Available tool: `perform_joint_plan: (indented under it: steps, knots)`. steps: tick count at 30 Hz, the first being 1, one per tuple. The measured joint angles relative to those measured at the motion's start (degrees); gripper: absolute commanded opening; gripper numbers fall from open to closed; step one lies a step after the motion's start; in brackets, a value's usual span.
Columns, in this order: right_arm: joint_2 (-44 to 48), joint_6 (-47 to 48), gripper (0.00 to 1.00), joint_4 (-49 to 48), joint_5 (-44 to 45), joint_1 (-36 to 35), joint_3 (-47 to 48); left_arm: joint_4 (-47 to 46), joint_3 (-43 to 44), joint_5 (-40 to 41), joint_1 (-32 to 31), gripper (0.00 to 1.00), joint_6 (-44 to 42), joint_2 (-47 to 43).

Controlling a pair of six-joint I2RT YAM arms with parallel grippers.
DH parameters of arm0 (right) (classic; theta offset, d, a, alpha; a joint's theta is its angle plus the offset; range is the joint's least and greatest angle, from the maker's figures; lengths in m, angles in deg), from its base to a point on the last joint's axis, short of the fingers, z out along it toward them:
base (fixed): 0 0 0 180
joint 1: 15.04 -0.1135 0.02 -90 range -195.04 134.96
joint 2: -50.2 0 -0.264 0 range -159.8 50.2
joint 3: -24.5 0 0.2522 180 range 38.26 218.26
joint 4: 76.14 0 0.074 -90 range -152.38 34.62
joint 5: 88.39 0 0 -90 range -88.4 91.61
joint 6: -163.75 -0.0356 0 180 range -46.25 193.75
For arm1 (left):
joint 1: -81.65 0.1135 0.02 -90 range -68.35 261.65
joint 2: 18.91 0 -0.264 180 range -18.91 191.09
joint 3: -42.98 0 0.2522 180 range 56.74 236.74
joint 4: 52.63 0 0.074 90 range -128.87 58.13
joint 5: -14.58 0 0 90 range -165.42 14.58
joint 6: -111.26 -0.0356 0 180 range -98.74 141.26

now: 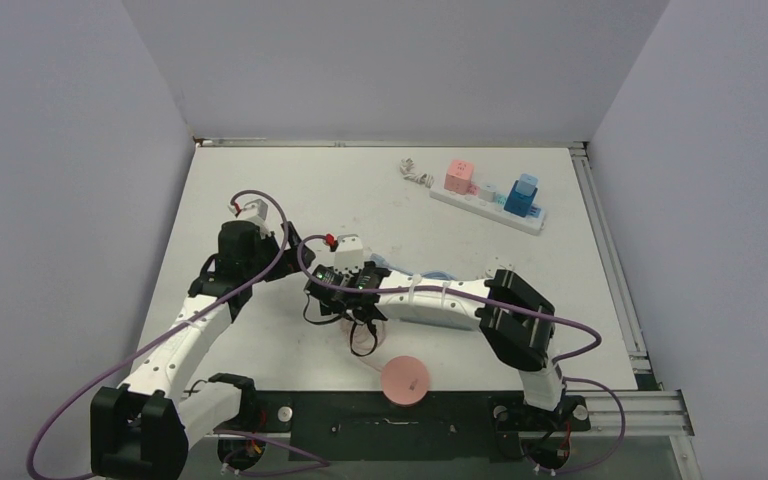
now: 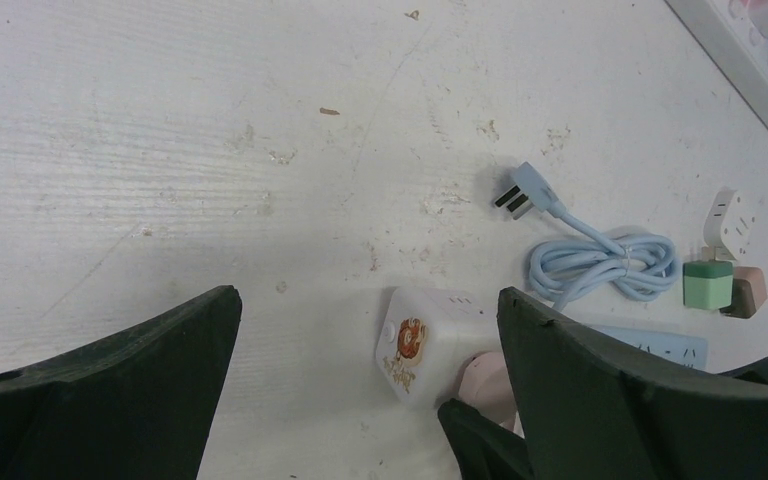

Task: Pull the plug off the socket
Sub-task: Remove the plug from the socket.

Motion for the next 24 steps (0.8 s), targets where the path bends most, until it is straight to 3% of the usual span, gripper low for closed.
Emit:
perform_joint_plan:
  steps: [5,11,14,18,24]
  knots:
    - [-2.3,1.4,0.56,1.9,2.6,0.0,4.4,1.5,0.2,0.0,0.0,0.97,-1.5,0.0]
    - [-2.9,3.2,0.27,2.4,3.7,-0.1,5.7,2.0,0.2,-0.1,0.0,0.98,-2.4,0.0]
    - [-2.9,3.6,0.07,2.4,3.8,-0.1,5.7,2.0,0.2,-1.0,0.0,0.98,-2.9,0.0]
    - [-0.7,5.8,0.05,-2.1,3.8,-0.1,1.8,1.5,0.2,-4.9,-0.2,1.00,-3.3,0.0]
    - [18.5,15.2,0.05,-20.4,-0.3,0.8,-23.1,-2.8,-1.2,-15.7,-1.5,1.00,-1.2,-0.3]
